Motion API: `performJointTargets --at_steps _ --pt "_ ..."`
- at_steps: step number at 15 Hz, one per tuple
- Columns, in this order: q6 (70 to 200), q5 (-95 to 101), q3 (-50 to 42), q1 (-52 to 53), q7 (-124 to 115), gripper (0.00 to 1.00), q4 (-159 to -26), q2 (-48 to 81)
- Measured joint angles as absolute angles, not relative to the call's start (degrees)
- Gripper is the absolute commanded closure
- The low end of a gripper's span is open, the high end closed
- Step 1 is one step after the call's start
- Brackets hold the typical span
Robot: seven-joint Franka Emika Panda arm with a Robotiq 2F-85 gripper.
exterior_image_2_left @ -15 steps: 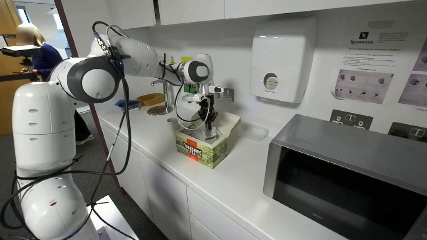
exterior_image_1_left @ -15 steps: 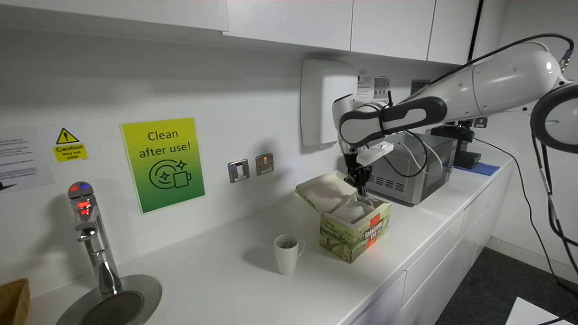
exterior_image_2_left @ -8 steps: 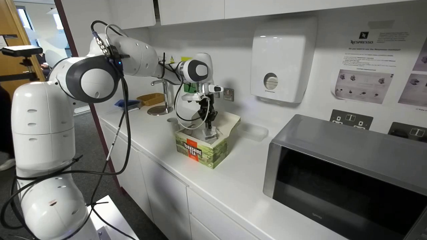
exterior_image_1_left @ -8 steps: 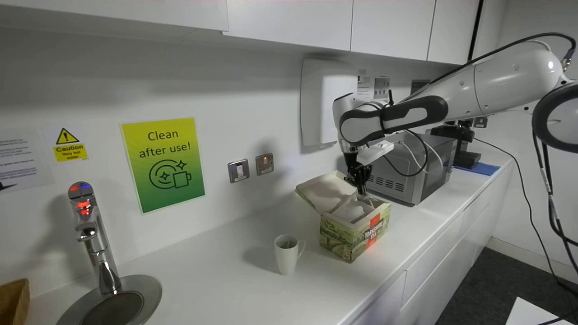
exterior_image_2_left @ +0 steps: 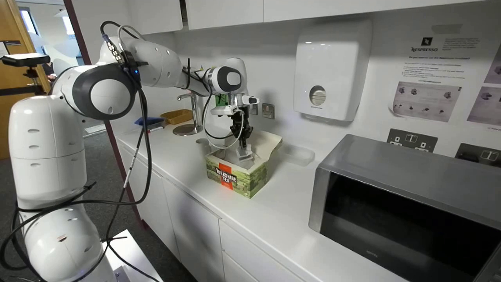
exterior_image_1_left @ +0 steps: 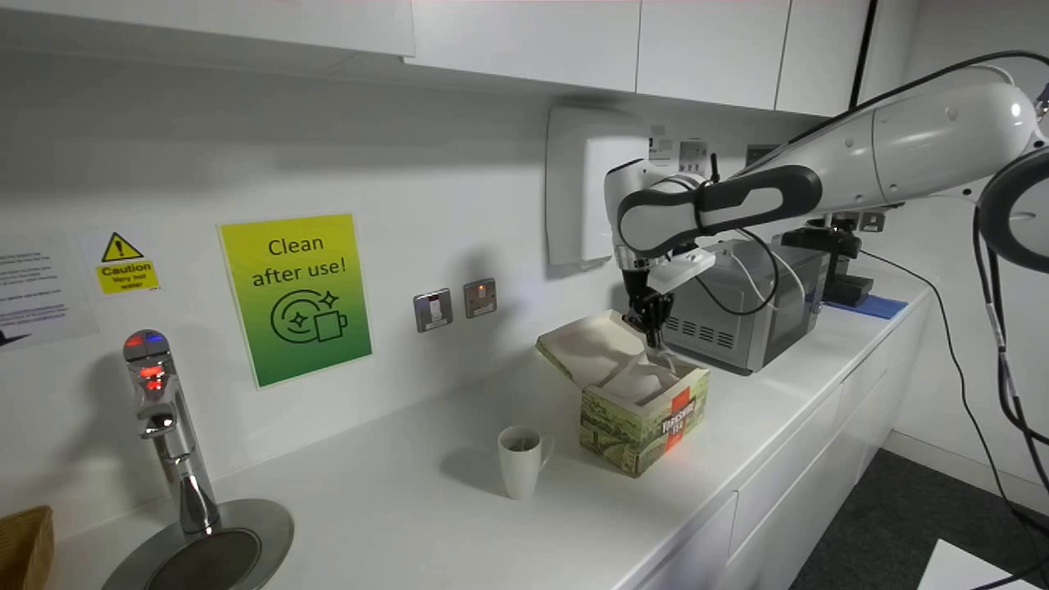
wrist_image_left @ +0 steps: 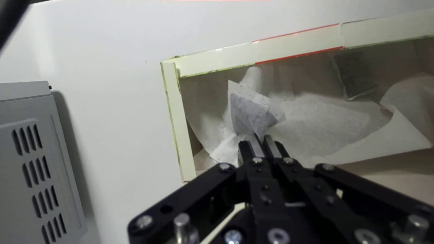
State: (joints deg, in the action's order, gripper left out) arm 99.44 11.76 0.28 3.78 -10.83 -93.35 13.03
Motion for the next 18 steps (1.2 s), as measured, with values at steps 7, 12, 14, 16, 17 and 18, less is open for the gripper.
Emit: performJointTargets --at_steps 7,12,14,16,17,18 --pt "99.44 13.71 4.62 8.67 -10.89 0.99 -92.75 12.24" --pt "99.4 16.7 7.94 13.66 -10.98 0.99 -91.69 12.35" --pt "99.36 17.26 8.85 15.0 -10.97 0.99 -90.78 12.82" --pt "99.21 17.41 9.42 15.9 -10.89 0.99 -89.29 13.92" --pt "99.09 17.42 9.58 16.21 -10.86 0.99 -88.29 14.81" --pt "99.01 17.43 9.59 16.56 -10.81 0.99 -87.13 15.88"
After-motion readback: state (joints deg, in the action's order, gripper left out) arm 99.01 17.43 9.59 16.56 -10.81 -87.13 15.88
